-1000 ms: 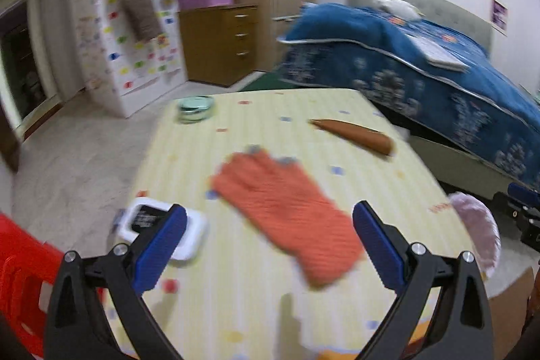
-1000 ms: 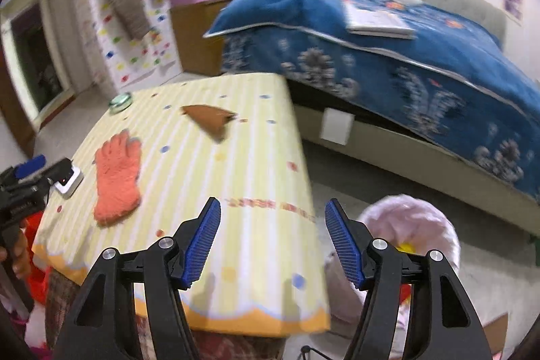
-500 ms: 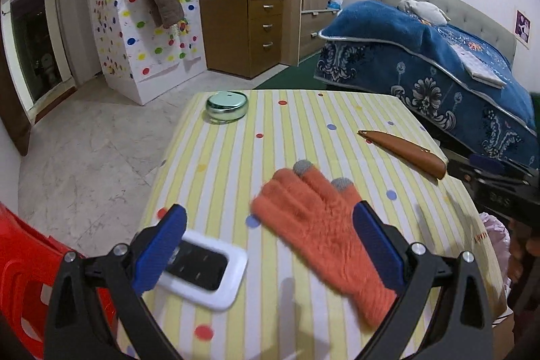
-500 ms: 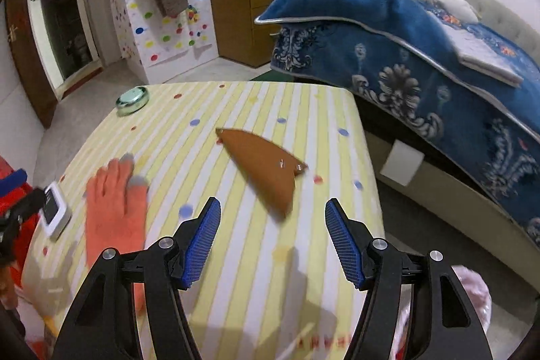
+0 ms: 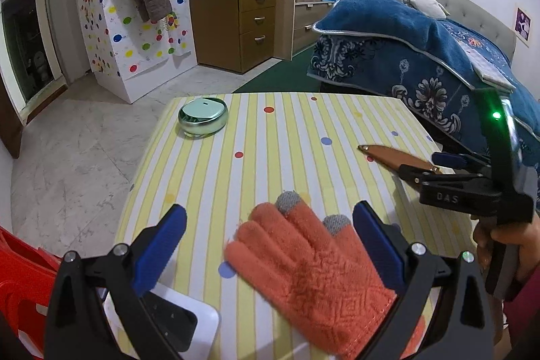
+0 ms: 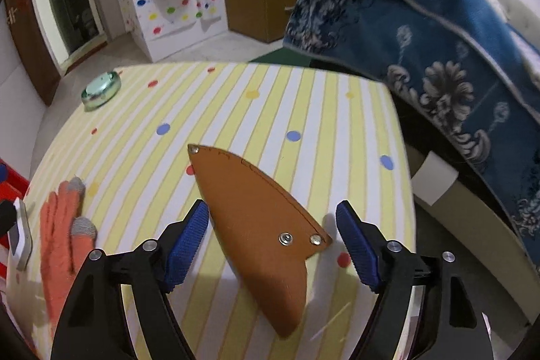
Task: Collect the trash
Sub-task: 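Grasp the brown leather sheath with the right tool while the left tool grasps the orange glove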
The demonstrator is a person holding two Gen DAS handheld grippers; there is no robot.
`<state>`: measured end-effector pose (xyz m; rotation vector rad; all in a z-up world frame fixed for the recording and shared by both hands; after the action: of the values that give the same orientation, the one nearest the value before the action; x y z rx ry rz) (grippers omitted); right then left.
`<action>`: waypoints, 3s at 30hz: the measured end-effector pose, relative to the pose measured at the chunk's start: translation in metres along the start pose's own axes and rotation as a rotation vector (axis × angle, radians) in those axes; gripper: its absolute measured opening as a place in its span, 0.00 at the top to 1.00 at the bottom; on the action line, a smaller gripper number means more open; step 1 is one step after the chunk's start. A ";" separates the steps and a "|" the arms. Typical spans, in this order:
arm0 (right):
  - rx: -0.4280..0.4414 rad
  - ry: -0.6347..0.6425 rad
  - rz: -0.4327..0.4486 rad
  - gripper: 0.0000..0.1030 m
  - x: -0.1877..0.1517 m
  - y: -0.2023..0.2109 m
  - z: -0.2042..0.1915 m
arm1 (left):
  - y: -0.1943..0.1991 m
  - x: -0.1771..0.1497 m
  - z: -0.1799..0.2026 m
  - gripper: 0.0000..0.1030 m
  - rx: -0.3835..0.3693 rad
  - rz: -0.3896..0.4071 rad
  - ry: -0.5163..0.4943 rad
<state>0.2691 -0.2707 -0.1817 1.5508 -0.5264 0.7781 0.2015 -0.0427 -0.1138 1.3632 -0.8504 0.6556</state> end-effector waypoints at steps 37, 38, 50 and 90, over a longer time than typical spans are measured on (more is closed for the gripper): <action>-0.105 -0.275 0.013 0.33 -0.118 0.164 -0.007 | 0.028 -0.077 0.061 0.14 -0.090 -0.179 -0.101; -0.100 -0.278 0.014 0.33 -0.120 0.165 -0.008 | 0.031 -0.079 0.058 0.14 -0.091 -0.187 -0.097; -0.090 -0.259 0.052 0.33 -0.121 0.181 -0.018 | 0.069 -0.088 0.015 0.30 -0.158 -0.215 -0.082; -0.071 -0.144 0.091 0.34 -0.122 0.185 -0.031 | 0.082 -0.047 0.048 0.84 -0.189 -0.051 -0.043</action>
<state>0.0485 -0.2780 -0.1464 1.5320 -0.7272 0.7122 0.1016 -0.0772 -0.1074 1.2275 -0.8867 0.4949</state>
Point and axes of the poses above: each gripper's, at about its wrist camera, not at the fingertips, and y roughly against the way its jaws point, z to its right, x to its top, the point moved 1 cm from there along -y, roughly the way its jaws point, and after that the axes turned 12 degrees about z, right-handed, at the moved point
